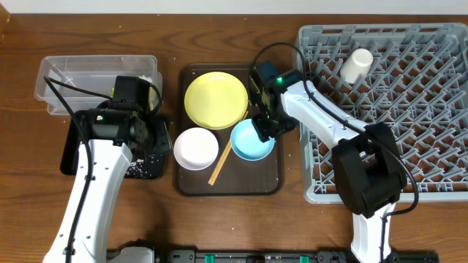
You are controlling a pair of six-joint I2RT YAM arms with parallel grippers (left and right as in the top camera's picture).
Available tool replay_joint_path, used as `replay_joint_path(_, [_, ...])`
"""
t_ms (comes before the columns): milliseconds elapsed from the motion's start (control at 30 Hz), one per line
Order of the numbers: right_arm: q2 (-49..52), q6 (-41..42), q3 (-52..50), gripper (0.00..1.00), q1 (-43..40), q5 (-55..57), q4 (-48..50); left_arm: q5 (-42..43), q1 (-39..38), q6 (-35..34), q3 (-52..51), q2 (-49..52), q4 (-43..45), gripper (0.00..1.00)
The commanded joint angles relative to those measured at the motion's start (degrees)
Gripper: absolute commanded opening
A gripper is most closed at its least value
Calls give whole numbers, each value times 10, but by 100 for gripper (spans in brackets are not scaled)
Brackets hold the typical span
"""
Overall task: Sort waste into correct bins and load items into the dishwasher rack
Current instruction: 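Reach the right gripper to the blue bowl and grasp its rim, then carry the blue bowl with the right gripper into the dish rack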
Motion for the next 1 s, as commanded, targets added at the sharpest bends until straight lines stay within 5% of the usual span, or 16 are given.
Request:
replay_joint_path(0, [2,22,-5,20,2,21,4,-7,2,-5,7,0,0,59])
replay_joint_path(133, [1,22,-5,1,2,21,3,-7,2,-5,7,0,0,59])
replay_joint_path(567, [-99,21,36,1,-30,45,-6,-3,2,-5,7,0,-2,60])
replay_joint_path(967, [-244,4,39,1,-64,372,118,-3,2,-5,7,0,-1,60])
